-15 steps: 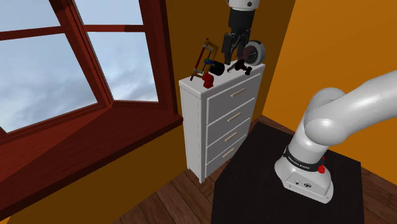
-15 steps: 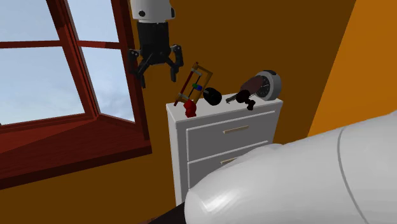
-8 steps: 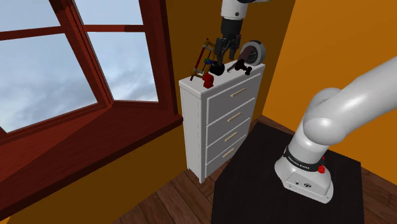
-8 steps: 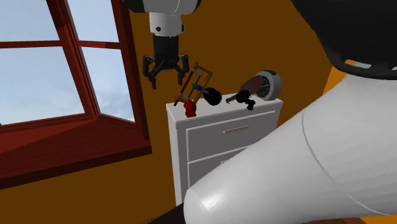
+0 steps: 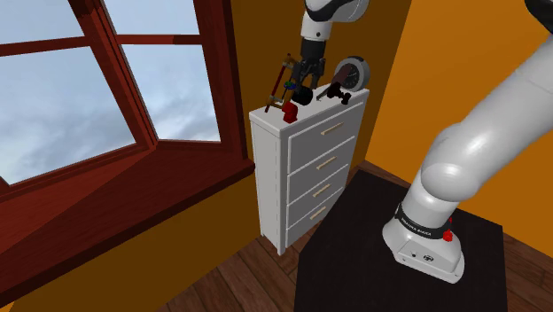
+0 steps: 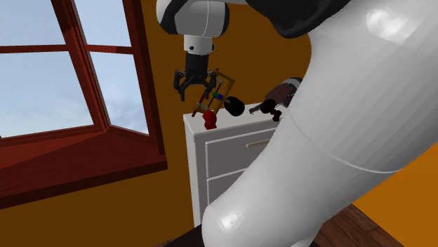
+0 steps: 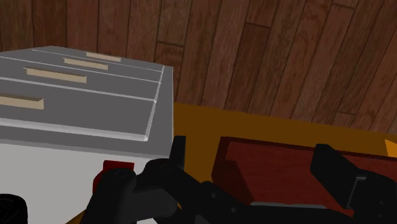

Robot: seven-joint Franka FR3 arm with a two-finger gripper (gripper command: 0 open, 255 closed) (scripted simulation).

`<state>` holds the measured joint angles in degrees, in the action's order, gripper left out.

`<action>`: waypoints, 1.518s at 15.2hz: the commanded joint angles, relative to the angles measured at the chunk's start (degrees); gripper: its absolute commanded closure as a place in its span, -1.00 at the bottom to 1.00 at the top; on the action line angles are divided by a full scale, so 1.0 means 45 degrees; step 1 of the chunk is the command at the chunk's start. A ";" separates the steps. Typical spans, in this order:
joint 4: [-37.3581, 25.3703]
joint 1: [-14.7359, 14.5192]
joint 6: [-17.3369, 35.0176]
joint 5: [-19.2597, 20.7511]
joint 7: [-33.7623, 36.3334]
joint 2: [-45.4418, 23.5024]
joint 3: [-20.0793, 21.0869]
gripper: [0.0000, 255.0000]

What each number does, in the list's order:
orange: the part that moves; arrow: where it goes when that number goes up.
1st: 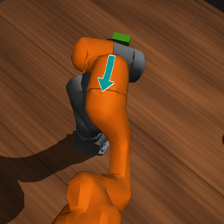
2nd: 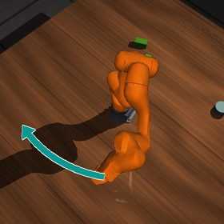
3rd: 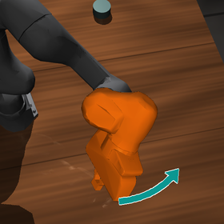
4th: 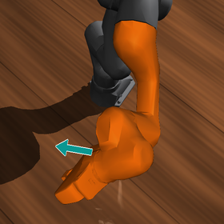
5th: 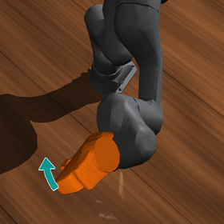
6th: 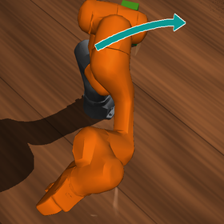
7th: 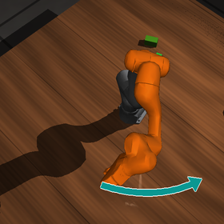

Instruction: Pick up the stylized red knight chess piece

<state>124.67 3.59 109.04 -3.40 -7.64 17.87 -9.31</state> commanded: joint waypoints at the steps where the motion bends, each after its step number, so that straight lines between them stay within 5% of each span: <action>1: -0.0540 0.0084 0.0298 -0.0296 -0.0439 -0.0952 -0.0365 -1.00; 10: -0.3516 0.0752 0.0811 -0.2288 -0.2442 -0.5286 -0.1484 -1.00; 19: -0.7985 0.2295 0.0007 -0.4424 -0.3790 -1.0048 -0.1553 -1.00; 23: -0.7761 0.2319 0.0401 -0.4518 -0.3927 -1.0244 -0.1494 -1.00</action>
<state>89.52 13.95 110.38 -23.56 -25.08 -27.93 -16.08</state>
